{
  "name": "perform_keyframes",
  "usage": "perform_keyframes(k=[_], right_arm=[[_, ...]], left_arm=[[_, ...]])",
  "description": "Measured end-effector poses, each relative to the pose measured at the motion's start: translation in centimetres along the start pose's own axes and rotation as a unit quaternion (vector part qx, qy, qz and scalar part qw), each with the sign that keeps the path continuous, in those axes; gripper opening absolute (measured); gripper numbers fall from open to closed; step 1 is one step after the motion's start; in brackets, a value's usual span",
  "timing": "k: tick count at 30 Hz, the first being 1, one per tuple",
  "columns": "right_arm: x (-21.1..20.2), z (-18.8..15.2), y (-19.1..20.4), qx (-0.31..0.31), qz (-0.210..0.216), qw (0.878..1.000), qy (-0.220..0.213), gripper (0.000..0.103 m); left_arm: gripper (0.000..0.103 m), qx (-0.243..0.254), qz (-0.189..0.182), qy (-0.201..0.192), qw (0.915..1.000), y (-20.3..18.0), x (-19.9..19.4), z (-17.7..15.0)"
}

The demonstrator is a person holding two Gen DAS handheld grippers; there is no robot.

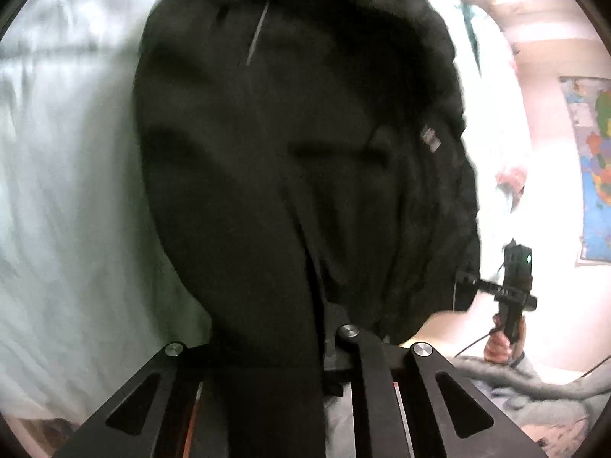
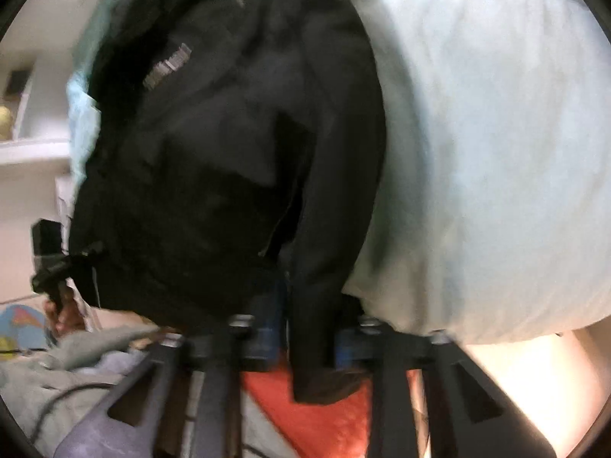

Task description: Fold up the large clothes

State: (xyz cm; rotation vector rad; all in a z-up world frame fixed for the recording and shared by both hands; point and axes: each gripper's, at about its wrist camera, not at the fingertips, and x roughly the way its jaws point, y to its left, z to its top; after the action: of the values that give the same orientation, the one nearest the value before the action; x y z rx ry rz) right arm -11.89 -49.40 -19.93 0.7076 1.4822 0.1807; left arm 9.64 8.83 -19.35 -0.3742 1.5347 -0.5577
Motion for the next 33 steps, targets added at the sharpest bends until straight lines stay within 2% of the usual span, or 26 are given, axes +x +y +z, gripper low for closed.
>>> perform_keyframes(k=[2, 5, 10, 14, 18, 21, 24, 28, 30, 33], right_arm=[[-1.7, 0.7, 0.9, -0.009, 0.008, 1.0, -0.025, 0.019], [-4.8, 2.4, 2.9, -0.028, 0.024, 0.997, -0.064, 0.019], [-8.1, 6.3, 7.3, -0.039, 0.052, 0.99, -0.124, 0.019], [-11.1, 10.5, 11.7, -0.053, 0.093, 0.978, -0.18, 0.019], [-15.4, 14.9, 13.7, -0.072, 0.119, 0.962, -0.235, 0.019], [-17.0, 19.2, 16.0, -0.085, 0.099, 0.956, -0.263, 0.019], [-17.2, 23.8, 17.4, -0.082, 0.074, 0.956, -0.271, 0.019], [-14.7, 29.7, 17.7, -0.04, 0.047, 0.965, -0.254, 0.019], [-13.3, 32.5, 16.9, -0.017, 0.043, 0.97, -0.239, 0.019], [-8.9, 36.8, 15.3, 0.031, 0.031, 0.978, -0.206, 0.019]], left_arm=[[0.011, 0.009, -0.01, -0.035, 0.9993, -1.2, -2.1, 1.2], [0.012, 0.027, -0.014, -0.068, 0.9973, -2.2, -4.7, 3.0], [0.012, 0.027, -0.058, -0.125, 0.9901, -4.0, -9.1, 6.1], [0.012, -0.008, -0.133, -0.167, 0.9769, -2.6, -13.5, 8.6], [0.013, -0.014, -0.16, -0.198, 0.9669, -3.1, -15.5, 11.1], [0.013, 0.003, -0.162, -0.213, 0.9636, -4.4, -15.8, 14.3], [0.013, 0.011, -0.166, -0.217, 0.9619, -5.4, -15.3, 18.3], [0.013, -0.015, -0.181, -0.201, 0.9626, -4.4, -13.0, 24.3], [0.014, -0.048, -0.176, -0.182, 0.9662, -2.8, -10.7, 27.5], [0.016, -0.11, -0.156, -0.137, 0.972, 0.4, -5.9, 31.6]])
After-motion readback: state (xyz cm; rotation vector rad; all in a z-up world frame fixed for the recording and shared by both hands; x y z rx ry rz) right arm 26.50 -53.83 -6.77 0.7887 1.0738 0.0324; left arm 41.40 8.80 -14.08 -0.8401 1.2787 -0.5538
